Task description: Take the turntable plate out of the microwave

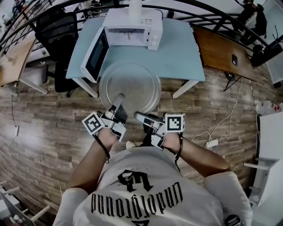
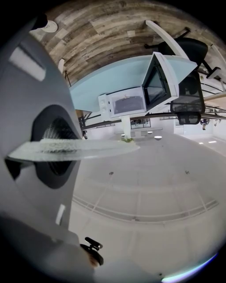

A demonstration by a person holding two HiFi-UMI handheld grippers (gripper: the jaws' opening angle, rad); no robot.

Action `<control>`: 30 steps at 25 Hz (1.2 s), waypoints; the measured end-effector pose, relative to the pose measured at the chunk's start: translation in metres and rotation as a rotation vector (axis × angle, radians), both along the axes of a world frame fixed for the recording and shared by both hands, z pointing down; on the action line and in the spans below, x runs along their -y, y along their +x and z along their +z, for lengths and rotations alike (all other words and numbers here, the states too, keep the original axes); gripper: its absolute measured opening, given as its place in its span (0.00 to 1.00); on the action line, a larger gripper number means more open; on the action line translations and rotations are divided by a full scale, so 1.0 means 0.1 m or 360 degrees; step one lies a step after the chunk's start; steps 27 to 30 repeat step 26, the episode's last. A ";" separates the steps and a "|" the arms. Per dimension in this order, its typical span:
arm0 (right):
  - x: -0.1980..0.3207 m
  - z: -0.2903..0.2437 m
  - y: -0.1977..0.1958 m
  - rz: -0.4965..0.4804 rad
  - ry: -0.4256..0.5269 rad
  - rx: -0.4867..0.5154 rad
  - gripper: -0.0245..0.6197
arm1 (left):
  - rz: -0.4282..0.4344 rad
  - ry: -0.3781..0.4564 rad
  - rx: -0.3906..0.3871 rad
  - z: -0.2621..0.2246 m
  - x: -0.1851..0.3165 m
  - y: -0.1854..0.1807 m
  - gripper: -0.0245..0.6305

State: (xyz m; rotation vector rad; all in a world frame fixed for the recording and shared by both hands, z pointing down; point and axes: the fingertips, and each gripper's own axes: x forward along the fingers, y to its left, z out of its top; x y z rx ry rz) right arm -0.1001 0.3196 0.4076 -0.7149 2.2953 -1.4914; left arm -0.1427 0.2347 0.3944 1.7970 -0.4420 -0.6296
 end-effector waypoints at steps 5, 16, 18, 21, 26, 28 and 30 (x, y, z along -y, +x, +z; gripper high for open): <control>-0.04 -0.03 -0.09 0.0000 0.0008 0.0004 0.12 | -0.0009 -0.0018 0.0011 -0.03 -0.05 -0.09 0.15; -0.15 -0.06 -0.21 0.0016 0.0007 -0.0026 0.12 | 0.0014 0.0005 0.0000 -0.06 -0.14 -0.22 0.15; -0.15 -0.06 -0.21 0.0015 0.0011 -0.0033 0.12 | 0.0017 -0.0006 -0.0008 -0.06 -0.14 -0.22 0.15; -0.16 -0.08 -0.22 0.0015 0.0009 -0.0023 0.12 | 0.0022 -0.0010 -0.0015 -0.07 -0.15 -0.21 0.15; -0.17 -0.07 -0.21 0.0024 -0.0024 -0.0023 0.12 | 0.0026 -0.0020 -0.0018 -0.08 -0.15 -0.21 0.15; -0.17 -0.07 -0.21 0.0024 -0.0024 -0.0023 0.12 | 0.0026 -0.0020 -0.0018 -0.08 -0.15 -0.21 0.15; -0.17 -0.07 -0.21 0.0024 -0.0024 -0.0023 0.12 | 0.0026 -0.0020 -0.0018 -0.08 -0.15 -0.21 0.15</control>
